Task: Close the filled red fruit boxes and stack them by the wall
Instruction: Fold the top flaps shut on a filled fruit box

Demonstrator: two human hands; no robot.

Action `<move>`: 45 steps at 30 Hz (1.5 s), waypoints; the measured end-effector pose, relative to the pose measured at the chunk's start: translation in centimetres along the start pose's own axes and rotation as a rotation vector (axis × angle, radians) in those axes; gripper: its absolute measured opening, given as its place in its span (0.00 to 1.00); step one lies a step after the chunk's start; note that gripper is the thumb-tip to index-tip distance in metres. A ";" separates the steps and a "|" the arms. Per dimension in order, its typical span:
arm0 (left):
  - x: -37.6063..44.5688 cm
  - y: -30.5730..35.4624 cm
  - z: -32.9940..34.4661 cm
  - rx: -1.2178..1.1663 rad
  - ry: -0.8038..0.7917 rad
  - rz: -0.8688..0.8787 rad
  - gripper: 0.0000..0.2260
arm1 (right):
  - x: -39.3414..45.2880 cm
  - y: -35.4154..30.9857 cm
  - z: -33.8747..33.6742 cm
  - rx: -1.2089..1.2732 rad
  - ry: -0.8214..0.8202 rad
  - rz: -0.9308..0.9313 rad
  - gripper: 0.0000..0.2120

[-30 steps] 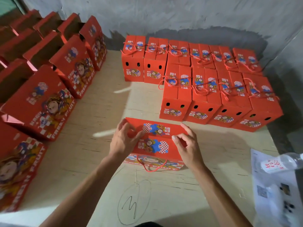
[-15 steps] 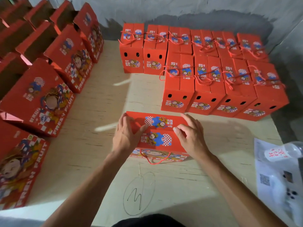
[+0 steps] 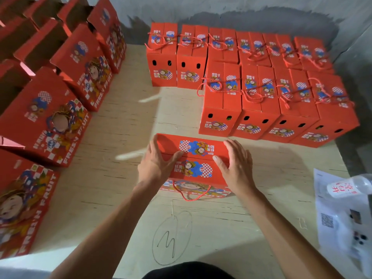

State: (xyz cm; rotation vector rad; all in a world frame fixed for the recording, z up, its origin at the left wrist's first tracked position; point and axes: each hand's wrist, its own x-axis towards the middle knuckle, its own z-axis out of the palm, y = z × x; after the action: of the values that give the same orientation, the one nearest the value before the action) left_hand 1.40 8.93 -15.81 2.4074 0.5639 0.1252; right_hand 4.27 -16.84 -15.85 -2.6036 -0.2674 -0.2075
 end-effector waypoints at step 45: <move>5.5 11.2 -9.7 -0.525 0.055 0.164 0.14 | 17.8 -21.1 -6.7 0.985 -0.206 0.379 0.10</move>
State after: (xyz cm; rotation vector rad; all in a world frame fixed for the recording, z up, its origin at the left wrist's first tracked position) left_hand 8.19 9.14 -1.53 1.9362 0.3066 0.3642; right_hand 16.09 0.42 3.37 -1.6411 0.0623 0.2723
